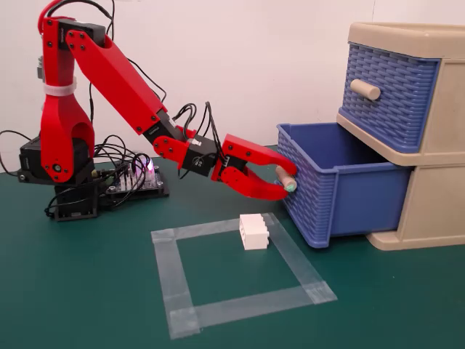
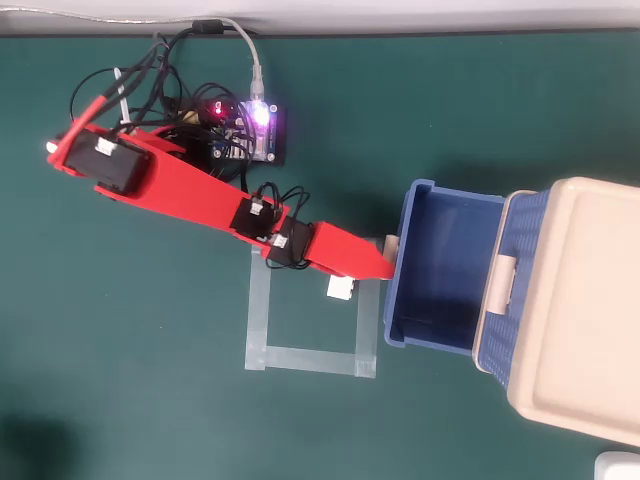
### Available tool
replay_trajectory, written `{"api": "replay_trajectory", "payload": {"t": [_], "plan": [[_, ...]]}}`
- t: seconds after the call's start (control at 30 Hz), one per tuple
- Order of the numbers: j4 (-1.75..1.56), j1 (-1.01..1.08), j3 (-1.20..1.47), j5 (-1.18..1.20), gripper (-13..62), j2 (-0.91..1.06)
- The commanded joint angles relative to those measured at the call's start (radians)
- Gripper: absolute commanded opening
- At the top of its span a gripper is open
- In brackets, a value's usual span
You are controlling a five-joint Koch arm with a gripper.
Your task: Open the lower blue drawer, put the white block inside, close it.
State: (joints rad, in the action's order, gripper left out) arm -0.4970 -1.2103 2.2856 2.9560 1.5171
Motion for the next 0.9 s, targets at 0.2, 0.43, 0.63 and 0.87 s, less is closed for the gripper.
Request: {"api": "replay_trajectory", "payload": {"t": [0.2,0.43,0.63,0.87], "plan": [[0.561,0.02,0.169,0.034,34.3,0.623],[1.511,0.048,-0.314,-0.078,34.1,0.583],[1.93,0.114,-0.885,-0.173,34.0,0.086],[1.963,0.14,-1.111,-0.178,33.9,-0.209]]}}
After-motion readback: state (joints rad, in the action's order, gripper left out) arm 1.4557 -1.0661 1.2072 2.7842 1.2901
